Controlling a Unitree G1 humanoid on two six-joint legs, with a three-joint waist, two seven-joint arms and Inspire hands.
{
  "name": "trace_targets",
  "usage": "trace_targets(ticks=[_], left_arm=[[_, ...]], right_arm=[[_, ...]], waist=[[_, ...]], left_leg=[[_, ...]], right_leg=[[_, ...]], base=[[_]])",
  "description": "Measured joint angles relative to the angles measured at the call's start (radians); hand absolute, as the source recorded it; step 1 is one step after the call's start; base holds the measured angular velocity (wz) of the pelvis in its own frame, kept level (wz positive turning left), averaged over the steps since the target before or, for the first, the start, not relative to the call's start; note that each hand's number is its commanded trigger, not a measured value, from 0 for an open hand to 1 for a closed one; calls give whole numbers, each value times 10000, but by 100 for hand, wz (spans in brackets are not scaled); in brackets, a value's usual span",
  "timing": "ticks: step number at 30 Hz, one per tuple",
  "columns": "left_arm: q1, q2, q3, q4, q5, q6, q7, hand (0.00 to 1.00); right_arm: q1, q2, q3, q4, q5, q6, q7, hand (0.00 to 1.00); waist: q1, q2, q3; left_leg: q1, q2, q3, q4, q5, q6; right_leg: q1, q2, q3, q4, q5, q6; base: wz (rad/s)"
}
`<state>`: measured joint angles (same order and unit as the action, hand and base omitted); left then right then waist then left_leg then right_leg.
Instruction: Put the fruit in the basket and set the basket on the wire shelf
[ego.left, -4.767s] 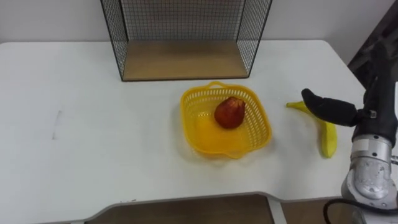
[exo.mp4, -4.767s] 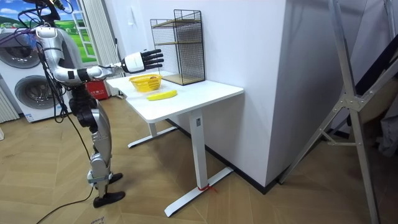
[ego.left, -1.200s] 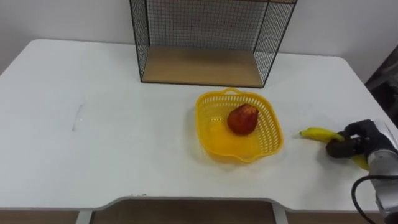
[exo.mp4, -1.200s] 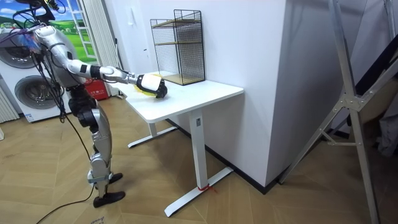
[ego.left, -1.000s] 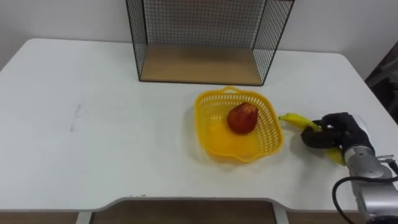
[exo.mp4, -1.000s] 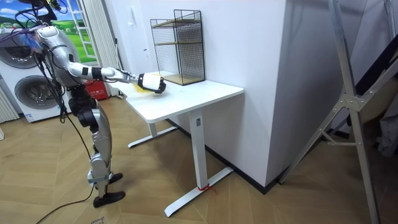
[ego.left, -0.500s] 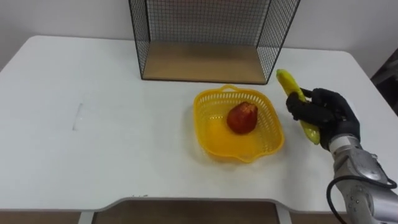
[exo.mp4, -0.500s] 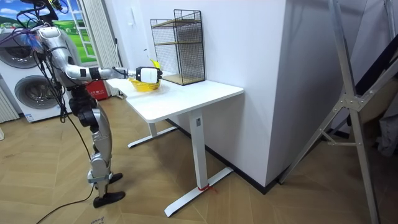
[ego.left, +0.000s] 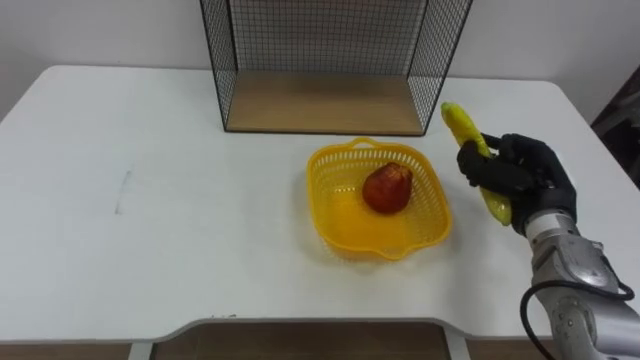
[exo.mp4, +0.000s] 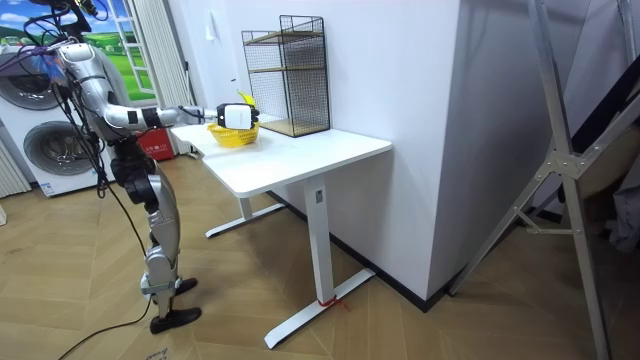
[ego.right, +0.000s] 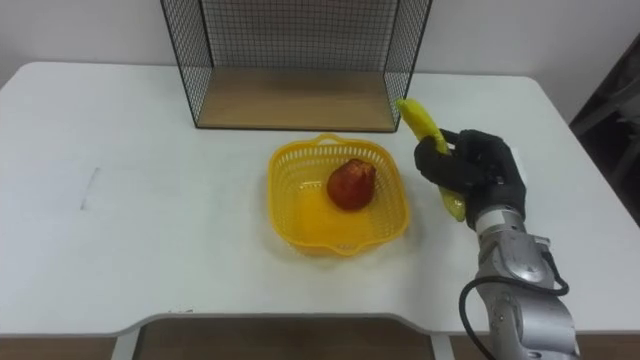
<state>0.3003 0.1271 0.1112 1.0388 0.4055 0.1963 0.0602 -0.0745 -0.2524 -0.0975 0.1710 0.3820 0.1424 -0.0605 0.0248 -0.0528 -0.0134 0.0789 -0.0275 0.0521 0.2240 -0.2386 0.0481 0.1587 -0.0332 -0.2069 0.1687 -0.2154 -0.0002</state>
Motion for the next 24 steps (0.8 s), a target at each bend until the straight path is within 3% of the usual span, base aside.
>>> trace_targets(ticks=[4, 7, 9, 18, 23, 24], left_arm=[[-47, 26, -148, 15, 0, -12, 40, 0], [-189, 25, -151, 44, 3, -62, 18, 0], [-252, 25, -151, 75, 3, -79, -17, 0], [-349, 59, -408, 152, 7, -157, -33, 0], [-338, 66, -576, 111, 6, -246, 0, 0], [-331, 67, -583, 112, 3, -258, 17, 0]], right_arm=[[-8, 0, 11, -64, -417, -2, 93, 100], [-8, 0, 55, -391, -963, -112, 194, 100], [-8, 0, 151, -542, -1193, -187, 245, 100], [-24, 18, 1028, -822, -2791, -340, 523, 100], [-23, 22, 1294, -934, -2923, -339, 522, 100], [-22, 23, 1360, -1124, -2928, -339, 506, 82]], waist=[[43, -12, 23], [66, -25, 120], [82, -20, 125], [122, -55, 93], [150, -170, 55], [152, -188, 62]], left_leg=[[-25, 1, -3, 38, 0, 1], [-79, 7, -9, 97, 0, 0], [-92, 13, -8, 97, 0, 0], [-155, 19, 29, 44, 14, 7], [-129, 4, 7, 57, 15, 10], [-129, 4, 4, 52, 15, 10]], right_leg=[[-4, -5, -20, 0, 0, 0], [-9, 0, -73, 1, 0, 0], [-18, 5, -84, 2, 0, 0], [-145, 3, 4, 21, 1, -1], [-156, -11, 56, 6, 1, -1], [-158, -12, 55, -1, 1, -1]], base=[[1], [3], [0], [-1], [0], [0]])
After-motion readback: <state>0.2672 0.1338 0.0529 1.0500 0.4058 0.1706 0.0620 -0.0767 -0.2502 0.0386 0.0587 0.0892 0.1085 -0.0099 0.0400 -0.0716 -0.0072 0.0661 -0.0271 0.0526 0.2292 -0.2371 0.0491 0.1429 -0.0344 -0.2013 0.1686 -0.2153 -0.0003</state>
